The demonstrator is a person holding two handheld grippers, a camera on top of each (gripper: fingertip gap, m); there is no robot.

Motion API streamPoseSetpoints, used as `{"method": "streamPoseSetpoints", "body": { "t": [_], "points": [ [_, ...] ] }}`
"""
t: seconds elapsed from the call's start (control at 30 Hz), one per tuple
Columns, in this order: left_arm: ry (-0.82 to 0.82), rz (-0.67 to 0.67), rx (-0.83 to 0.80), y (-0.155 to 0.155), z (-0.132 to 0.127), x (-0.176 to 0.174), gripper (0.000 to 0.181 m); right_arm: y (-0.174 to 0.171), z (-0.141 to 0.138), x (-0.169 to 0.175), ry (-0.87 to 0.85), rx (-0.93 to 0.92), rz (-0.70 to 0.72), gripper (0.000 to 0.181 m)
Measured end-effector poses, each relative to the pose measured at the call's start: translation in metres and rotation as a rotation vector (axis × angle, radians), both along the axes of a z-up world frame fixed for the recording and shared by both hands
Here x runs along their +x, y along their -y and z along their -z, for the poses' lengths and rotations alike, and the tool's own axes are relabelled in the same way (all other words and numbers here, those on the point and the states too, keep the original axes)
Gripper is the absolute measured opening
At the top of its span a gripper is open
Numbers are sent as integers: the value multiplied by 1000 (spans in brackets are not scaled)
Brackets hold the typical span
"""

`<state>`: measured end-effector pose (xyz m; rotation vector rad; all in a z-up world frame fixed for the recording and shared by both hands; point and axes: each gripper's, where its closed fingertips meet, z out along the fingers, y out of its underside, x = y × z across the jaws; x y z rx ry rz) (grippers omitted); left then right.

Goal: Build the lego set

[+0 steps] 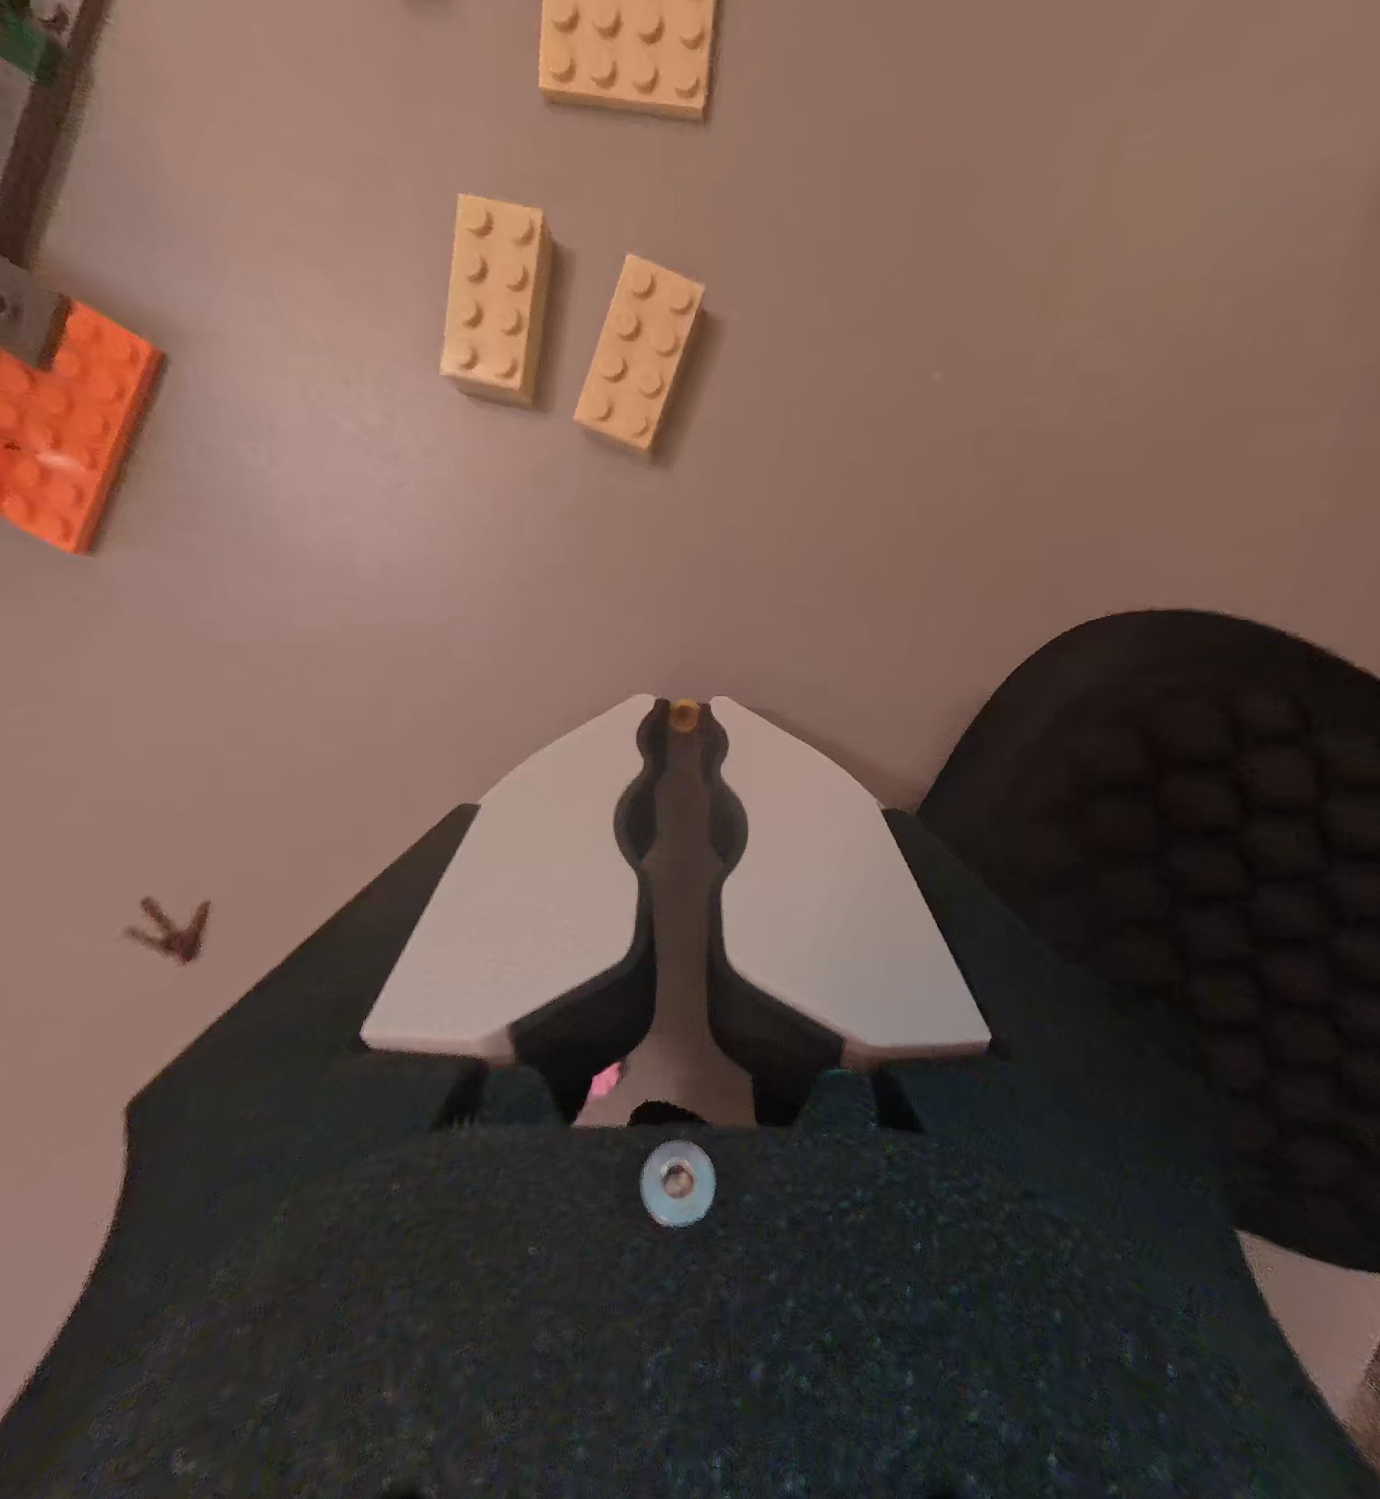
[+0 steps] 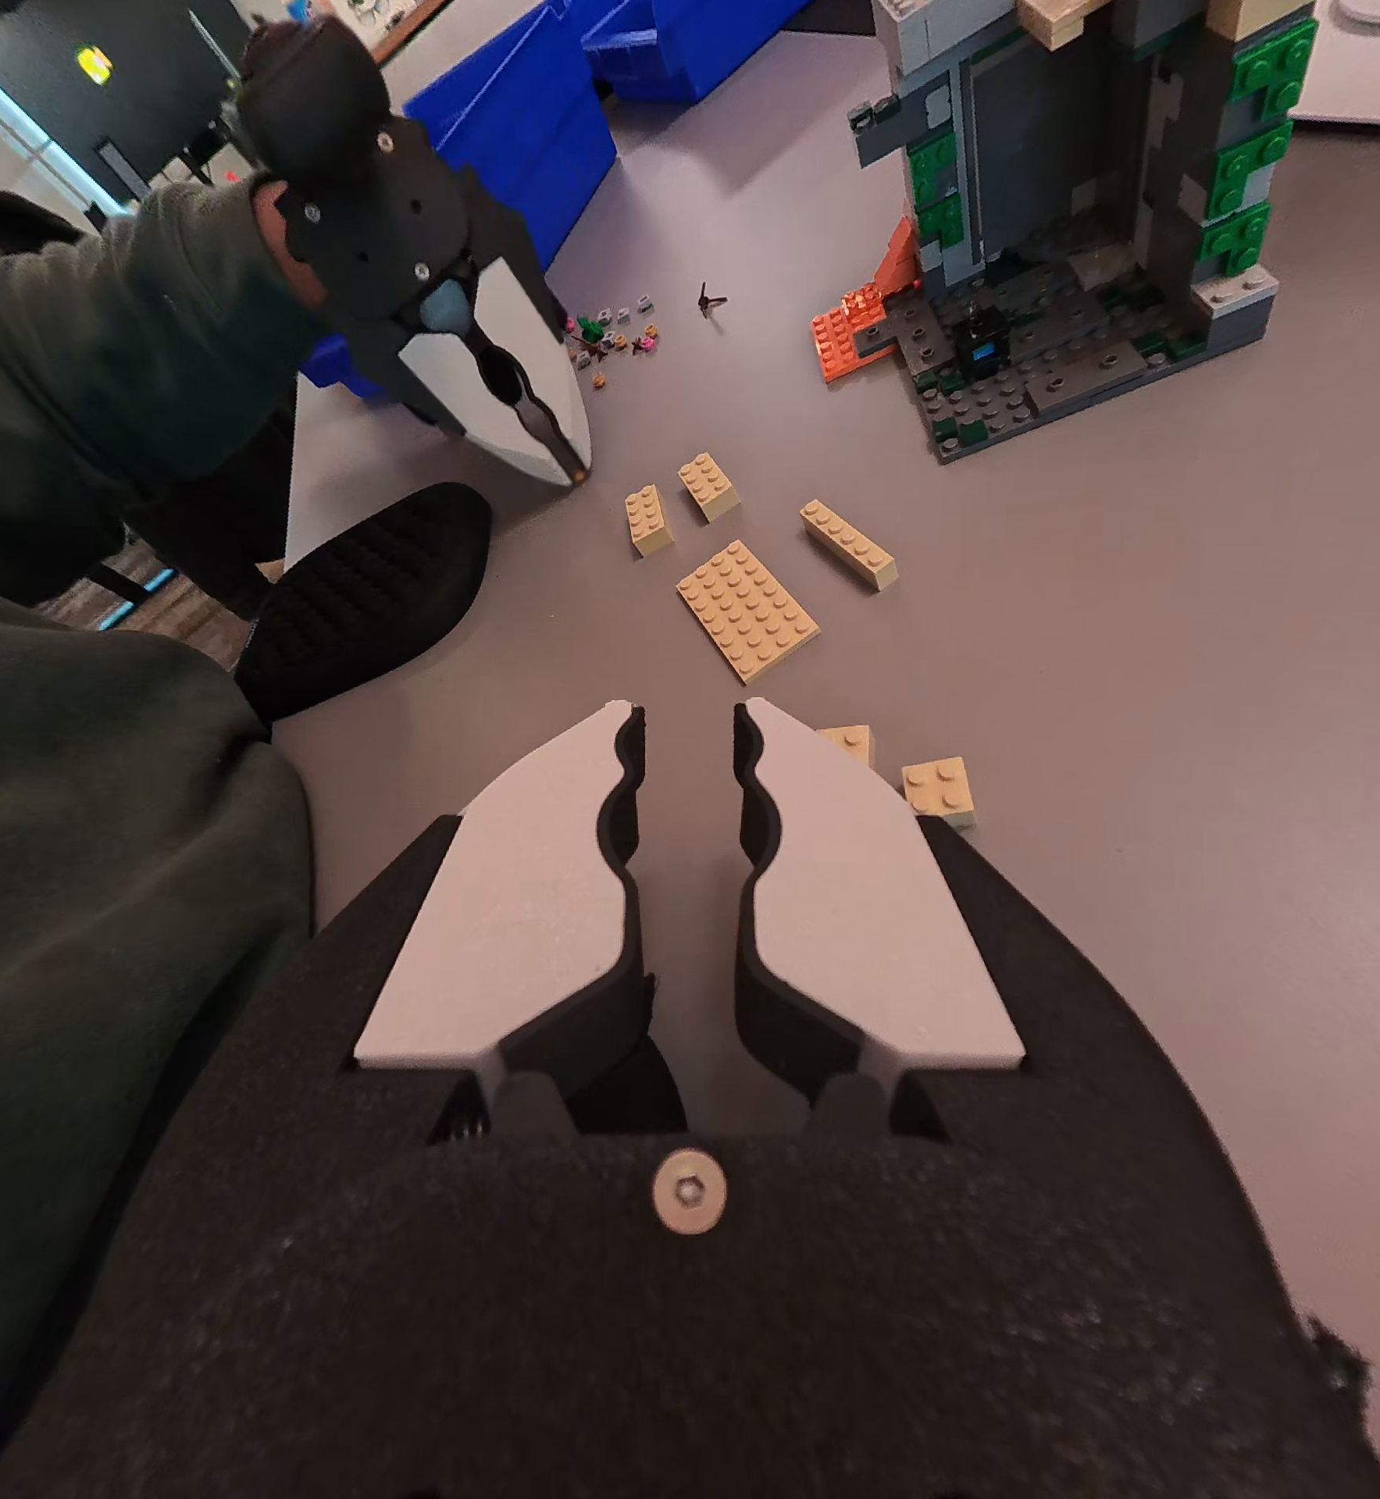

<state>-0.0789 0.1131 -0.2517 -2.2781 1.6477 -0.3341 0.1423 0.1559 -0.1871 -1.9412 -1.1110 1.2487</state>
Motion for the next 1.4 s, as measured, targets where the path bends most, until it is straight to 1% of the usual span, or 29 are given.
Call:
{"method": "streamPoseSetpoints", "body": {
  "t": [0.07,0.27,0.37,0.6,0.87,1.03,1.1,1.13,1.17,1.23,1.3,1.4],
  "points": [
    [-20,-35,15,-8,-4,-15,7,0,1,1,0,-1,2,21],
    [-120,-167,35,-33,-12,-81,7,-1,1,2,-5,-5,7,21],
    [-137,-198,24,-34,-12,-97,13,-1,2,2,-5,-7,8,21],
    [-149,-201,33,-32,-14,-105,21,-1,5,1,-5,-18,7,21],
    [-121,-221,58,-30,-23,-107,22,0,6,0,-5,-13,3,21],
    [-76,-225,95,-21,-32,-101,19,0,6,1,-7,-16,5,21],
    [-42,-236,139,-18,-41,-98,15,1,5,0,-10,-16,5,21],
    [-16,-250,177,-17,-48,-97,10,1,5,0,-11,-15,5,21],
    [22,-267,218,-17,-58,-96,1,1,4,1,-14,-13,6,21],
    [100,-319,303,-16,-82,-101,0,1,3,1,-21,-13,9,21],
    [134,-386,394,-13,-106,-118,0,0,1,1,-33,-13,13,21],
    [148,-526,486,-4,-139,-162,0,-2,-4,2,-59,-5,23,21]
  ]
}}
